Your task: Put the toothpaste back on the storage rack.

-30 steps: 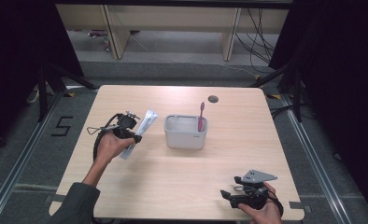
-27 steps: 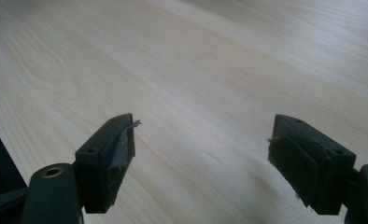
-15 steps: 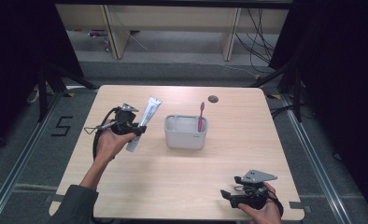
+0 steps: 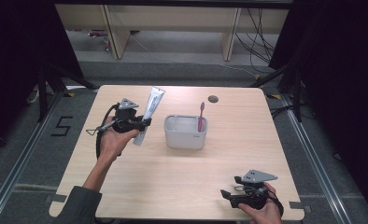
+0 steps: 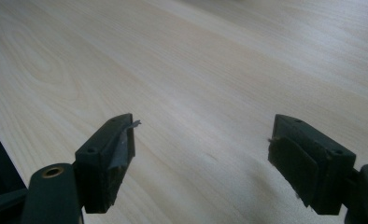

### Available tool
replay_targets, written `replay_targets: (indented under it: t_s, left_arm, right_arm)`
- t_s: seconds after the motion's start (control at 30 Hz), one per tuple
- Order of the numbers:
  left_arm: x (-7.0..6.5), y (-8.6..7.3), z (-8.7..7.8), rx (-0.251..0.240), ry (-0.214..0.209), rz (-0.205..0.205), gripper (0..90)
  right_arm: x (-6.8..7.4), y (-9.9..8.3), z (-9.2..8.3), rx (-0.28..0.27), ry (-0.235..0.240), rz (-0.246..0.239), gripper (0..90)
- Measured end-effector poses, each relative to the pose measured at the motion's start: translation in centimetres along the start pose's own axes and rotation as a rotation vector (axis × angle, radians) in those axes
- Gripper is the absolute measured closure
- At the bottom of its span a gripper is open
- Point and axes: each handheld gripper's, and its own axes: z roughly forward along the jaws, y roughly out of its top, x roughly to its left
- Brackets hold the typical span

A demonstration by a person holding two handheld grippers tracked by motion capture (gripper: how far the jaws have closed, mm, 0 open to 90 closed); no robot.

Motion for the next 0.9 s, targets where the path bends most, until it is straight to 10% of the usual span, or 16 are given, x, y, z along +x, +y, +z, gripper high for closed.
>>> replay_targets:
  t_s: [0.9]
  left_arm:
    - [-5.0, 4.2, 3.1, -0.108, -0.059, 0.018, 71.6]
  right_arm:
    - [-0.2, 0.1, -0.1, -0.009, 0.008, -0.018, 23.1]
